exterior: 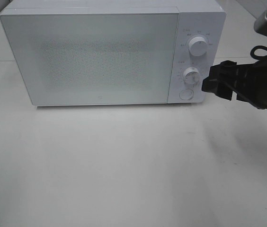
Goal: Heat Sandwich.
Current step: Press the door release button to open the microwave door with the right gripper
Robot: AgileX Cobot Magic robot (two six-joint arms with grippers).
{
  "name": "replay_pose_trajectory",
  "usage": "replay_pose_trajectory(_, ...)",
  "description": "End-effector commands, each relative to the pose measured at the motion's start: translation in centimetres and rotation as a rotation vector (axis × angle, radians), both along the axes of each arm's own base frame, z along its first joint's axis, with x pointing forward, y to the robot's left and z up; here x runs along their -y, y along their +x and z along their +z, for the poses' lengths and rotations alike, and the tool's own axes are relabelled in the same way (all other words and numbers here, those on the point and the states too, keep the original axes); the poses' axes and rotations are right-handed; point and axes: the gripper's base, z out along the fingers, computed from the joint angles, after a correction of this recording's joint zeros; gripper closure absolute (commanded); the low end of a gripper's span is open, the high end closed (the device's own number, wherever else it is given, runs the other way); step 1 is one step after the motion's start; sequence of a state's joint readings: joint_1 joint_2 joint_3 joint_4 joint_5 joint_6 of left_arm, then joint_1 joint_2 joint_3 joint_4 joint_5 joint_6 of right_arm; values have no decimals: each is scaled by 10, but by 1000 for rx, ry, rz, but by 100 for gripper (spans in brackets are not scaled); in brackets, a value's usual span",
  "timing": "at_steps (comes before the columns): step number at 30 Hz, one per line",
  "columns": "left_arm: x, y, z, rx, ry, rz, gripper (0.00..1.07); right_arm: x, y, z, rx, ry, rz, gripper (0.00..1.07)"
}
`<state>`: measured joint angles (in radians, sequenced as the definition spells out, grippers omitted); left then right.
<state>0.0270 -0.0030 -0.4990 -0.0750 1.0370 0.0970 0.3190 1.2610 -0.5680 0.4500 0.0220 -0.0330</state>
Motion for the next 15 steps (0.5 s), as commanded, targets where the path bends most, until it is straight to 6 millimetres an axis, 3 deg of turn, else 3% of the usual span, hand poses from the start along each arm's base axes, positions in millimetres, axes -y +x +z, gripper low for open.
replay_pose_trajectory(1,1,-3,-1,31,-11,-1,3,-2,-6,14,-50,-142,213,32)
replay_pose_trajectory(6,1,-3,-1,31,-11,-1,3,-2,-10,22,-95,-195,284,32)
replay_pose_trajectory(15,1,-3,-1,31,-11,-1,3,7,-36,49,-163,-297,377,32)
